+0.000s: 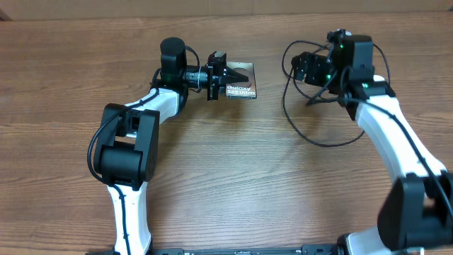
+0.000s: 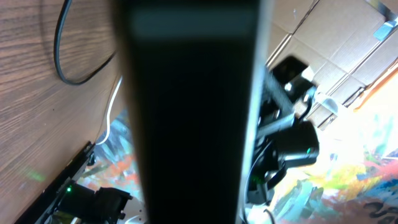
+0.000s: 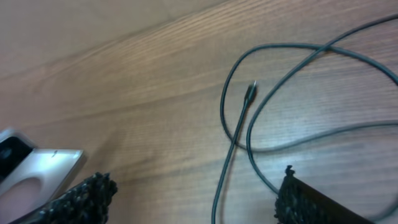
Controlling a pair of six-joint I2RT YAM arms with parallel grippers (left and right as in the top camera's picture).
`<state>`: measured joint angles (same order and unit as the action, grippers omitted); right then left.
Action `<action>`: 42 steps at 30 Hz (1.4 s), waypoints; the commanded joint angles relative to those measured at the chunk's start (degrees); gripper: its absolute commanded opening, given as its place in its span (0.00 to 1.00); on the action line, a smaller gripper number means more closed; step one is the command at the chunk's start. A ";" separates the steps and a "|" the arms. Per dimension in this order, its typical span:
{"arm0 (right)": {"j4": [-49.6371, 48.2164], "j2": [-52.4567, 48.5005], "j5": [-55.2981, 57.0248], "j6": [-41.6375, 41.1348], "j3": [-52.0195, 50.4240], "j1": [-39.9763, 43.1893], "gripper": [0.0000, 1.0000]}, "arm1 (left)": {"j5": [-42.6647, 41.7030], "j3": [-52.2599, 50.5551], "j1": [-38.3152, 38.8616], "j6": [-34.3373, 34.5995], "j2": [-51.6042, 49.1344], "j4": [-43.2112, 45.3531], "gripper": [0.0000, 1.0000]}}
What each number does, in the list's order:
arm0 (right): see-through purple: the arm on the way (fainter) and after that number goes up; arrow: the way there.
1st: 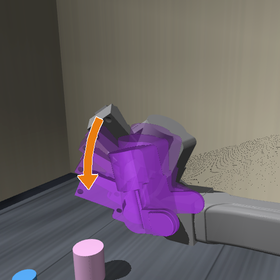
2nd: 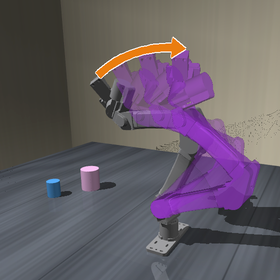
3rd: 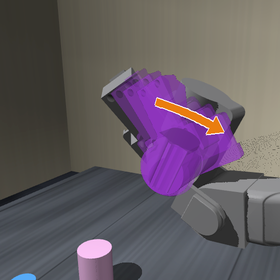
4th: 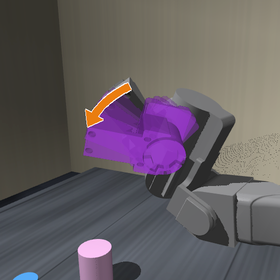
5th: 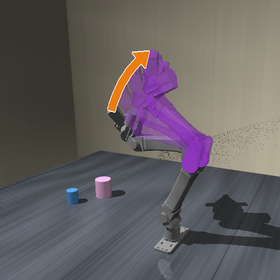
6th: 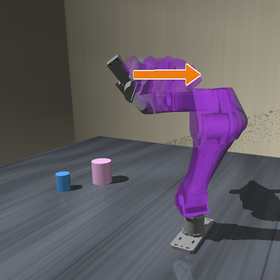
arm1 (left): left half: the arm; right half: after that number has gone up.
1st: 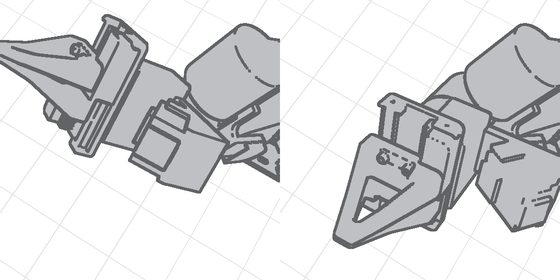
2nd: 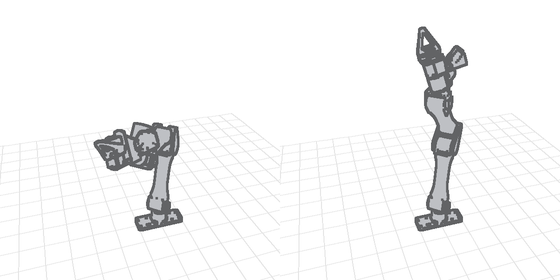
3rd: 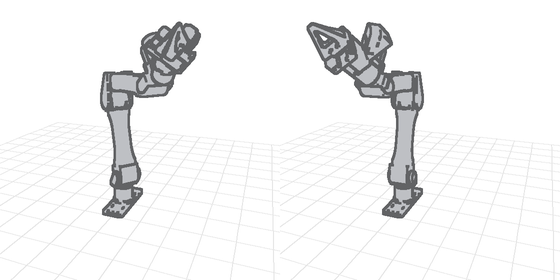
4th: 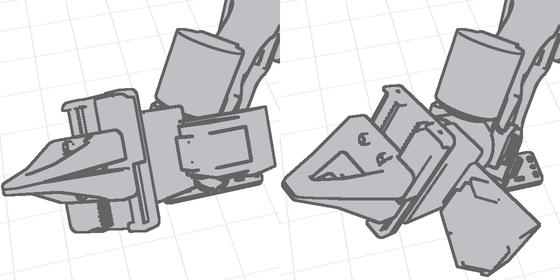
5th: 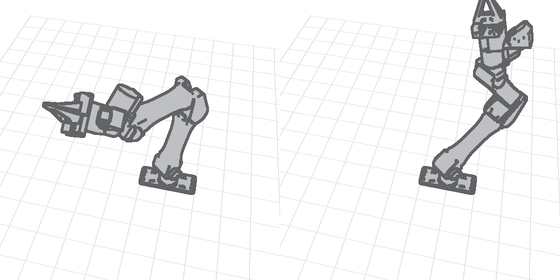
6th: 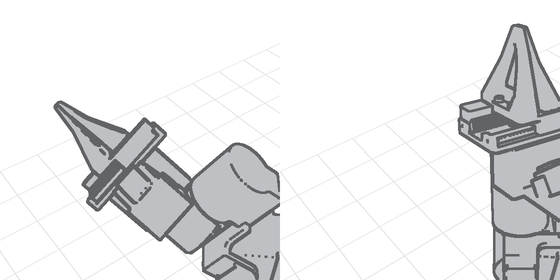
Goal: Plug charger to phone and switch on socket
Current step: 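Move the right gripper over the black cable and grasp its USB-C end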
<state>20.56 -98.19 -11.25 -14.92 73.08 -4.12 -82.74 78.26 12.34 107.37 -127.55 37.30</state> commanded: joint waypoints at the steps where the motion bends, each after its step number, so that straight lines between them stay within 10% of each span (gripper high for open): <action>1: -0.35 -5.29 0.72 0.13 4.61 -0.24 0.81 | -1.11 1.73 -0.39 -2.01 0.83 0.66 0.04; 25: -2.14 -25.73 5.22 -1.53 13.68 -2.62 0.67 | -1.16 1.73 -0.37 -2.01 0.83 0.66 0.04; 42: -9.25 -30.86 8.59 -5.44 13.68 -2.62 0.35 | -1.81 1.73 -0.37 -2.01 0.83 0.66 0.04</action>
<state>11.92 -127.66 -4.21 -19.14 85.34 -6.74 -82.74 78.26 12.25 106.52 -127.55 37.32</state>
